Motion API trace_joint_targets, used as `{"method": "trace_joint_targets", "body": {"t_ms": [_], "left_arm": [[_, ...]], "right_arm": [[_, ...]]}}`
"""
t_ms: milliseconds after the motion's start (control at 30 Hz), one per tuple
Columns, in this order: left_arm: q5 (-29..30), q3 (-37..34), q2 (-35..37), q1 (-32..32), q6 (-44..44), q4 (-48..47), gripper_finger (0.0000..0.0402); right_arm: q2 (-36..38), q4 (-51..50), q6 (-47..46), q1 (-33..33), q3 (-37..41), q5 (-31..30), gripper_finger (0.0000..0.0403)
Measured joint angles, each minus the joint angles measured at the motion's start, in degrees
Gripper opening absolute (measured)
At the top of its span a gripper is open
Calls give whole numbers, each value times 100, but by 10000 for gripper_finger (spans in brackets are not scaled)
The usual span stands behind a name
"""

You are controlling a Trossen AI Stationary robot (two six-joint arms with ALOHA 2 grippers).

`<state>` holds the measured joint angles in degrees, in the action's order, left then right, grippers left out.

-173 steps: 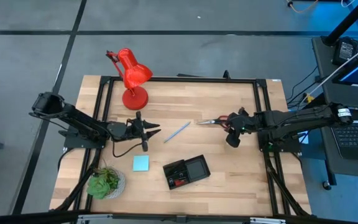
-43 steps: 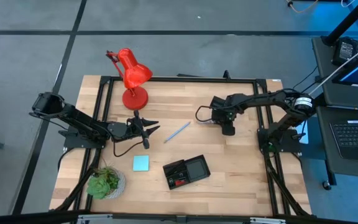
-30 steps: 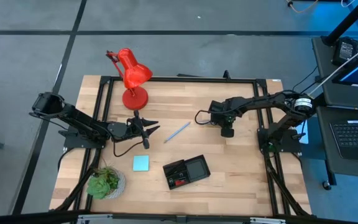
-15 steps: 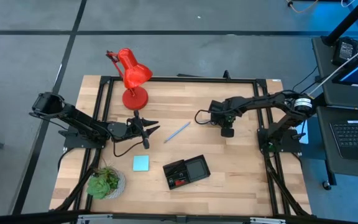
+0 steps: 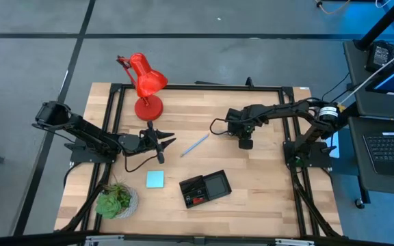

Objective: Pick and place office supplies into organizer
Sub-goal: Put the black scissors into the black desk organizer

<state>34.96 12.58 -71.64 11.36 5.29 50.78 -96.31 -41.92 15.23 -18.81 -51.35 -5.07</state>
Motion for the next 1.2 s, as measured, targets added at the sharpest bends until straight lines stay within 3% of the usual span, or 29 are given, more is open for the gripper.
{"method": "trace_joint_targets", "body": {"t_ms": [600,1033,1200], "left_arm": [[-22,0,0,0,-2,-2,92],[-24,0,0,-1,-2,-2,92],[-24,0,0,0,-2,-4,92]], "right_arm": [[21,-102,43,92,-4,-73,78],[30,-115,85,378,-13,-384,78],[78,-122,88,473,-13,-780,78]]}}
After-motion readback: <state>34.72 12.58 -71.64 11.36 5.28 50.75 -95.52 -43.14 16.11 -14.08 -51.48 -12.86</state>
